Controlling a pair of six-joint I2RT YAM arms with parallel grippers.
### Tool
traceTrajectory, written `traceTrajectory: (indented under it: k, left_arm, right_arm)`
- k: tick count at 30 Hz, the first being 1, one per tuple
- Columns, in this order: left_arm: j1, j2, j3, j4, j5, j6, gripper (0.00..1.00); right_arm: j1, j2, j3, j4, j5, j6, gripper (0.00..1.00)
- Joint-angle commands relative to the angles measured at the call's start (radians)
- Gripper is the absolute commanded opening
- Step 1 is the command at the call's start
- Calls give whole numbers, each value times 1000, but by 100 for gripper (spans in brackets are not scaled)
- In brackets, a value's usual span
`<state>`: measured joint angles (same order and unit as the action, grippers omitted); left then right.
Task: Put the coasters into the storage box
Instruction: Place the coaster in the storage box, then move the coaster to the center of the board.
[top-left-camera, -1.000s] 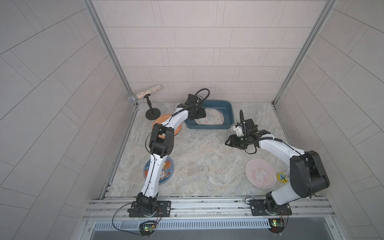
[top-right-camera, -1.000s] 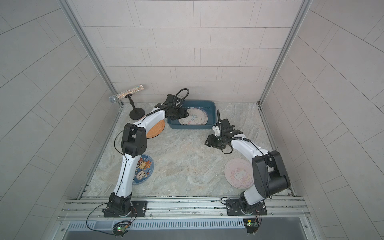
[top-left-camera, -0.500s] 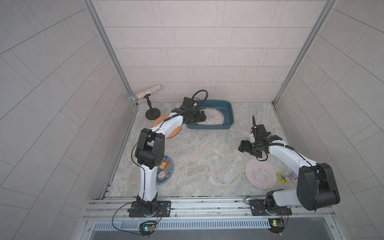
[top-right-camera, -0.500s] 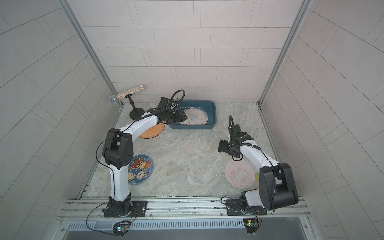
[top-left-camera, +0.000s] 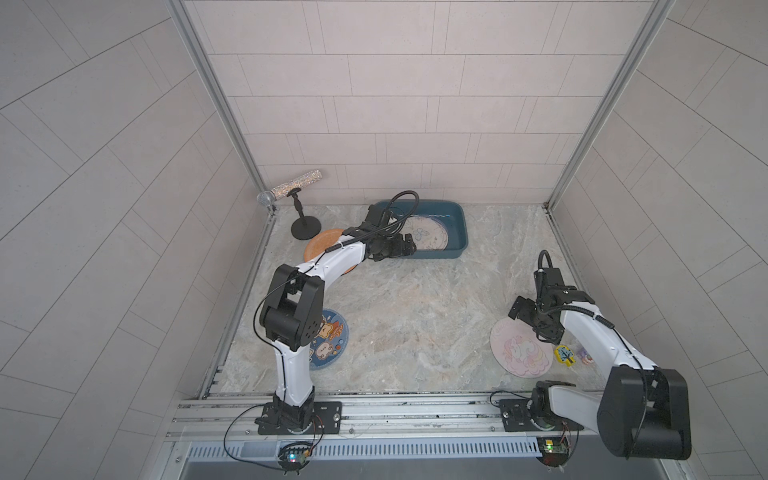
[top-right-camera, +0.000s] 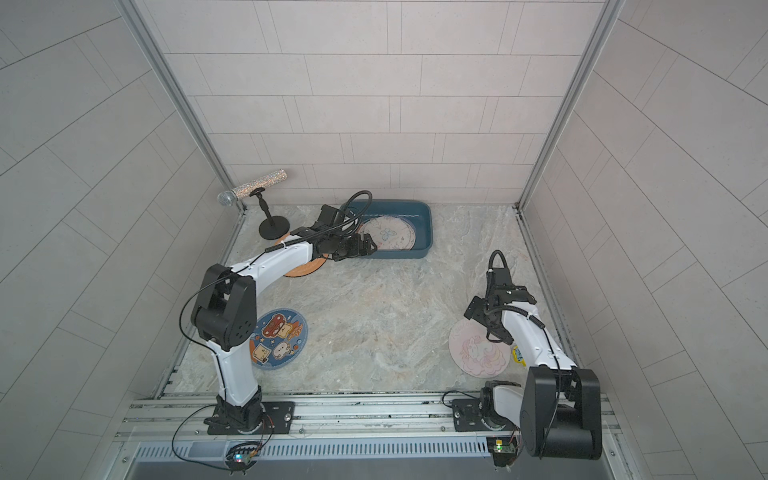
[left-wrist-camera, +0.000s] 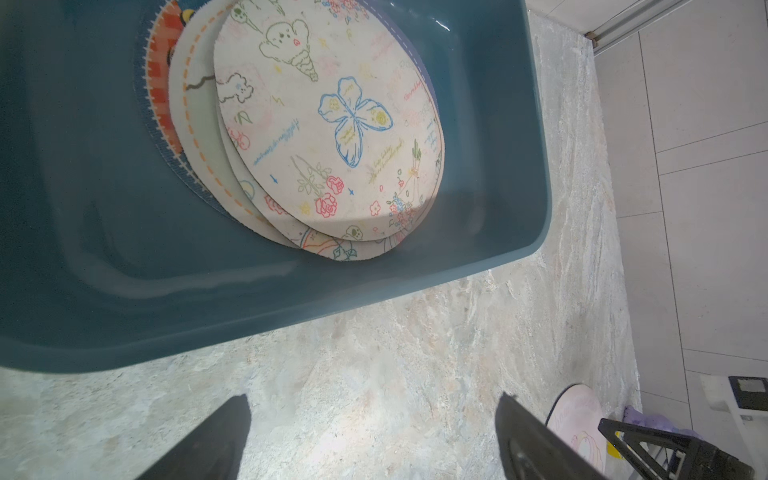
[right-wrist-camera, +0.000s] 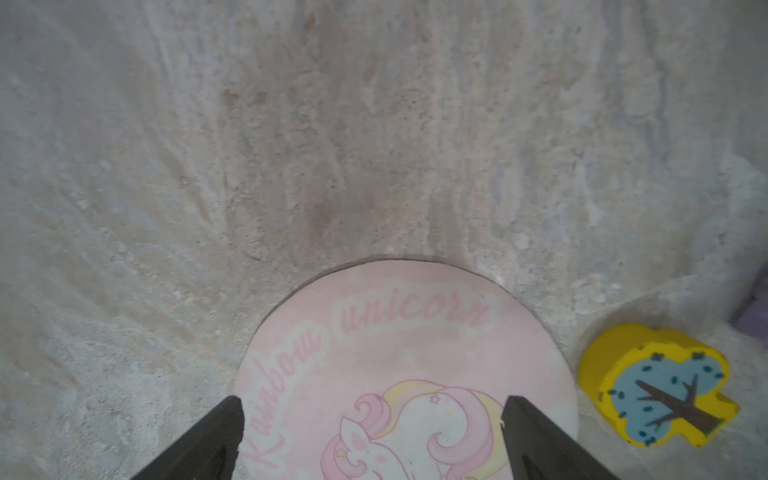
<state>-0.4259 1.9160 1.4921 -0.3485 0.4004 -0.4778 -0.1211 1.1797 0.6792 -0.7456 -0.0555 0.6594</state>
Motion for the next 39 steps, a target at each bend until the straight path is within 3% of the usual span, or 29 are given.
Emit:
traceTrajectory:
  k: [1, 15, 29, 39]
  left_arm:
    - [-1, -39, -16, -3, 18, 11, 97]
    - [-17, -64, -10, -67, 13, 29, 98]
    - [-30, -57, 14, -89, 3, 30, 99]
    - [-30, -64, 7, -91, -3, 36, 99]
  right_arm:
    - [-24, -6, -14, -74, 62, 71, 100]
    - [-109, -185, -164, -88, 65, 157, 100]
    - [-160, -180, -207, -92, 71, 152, 100]
    - [-193, -120, -244, 12, -30, 128, 99]
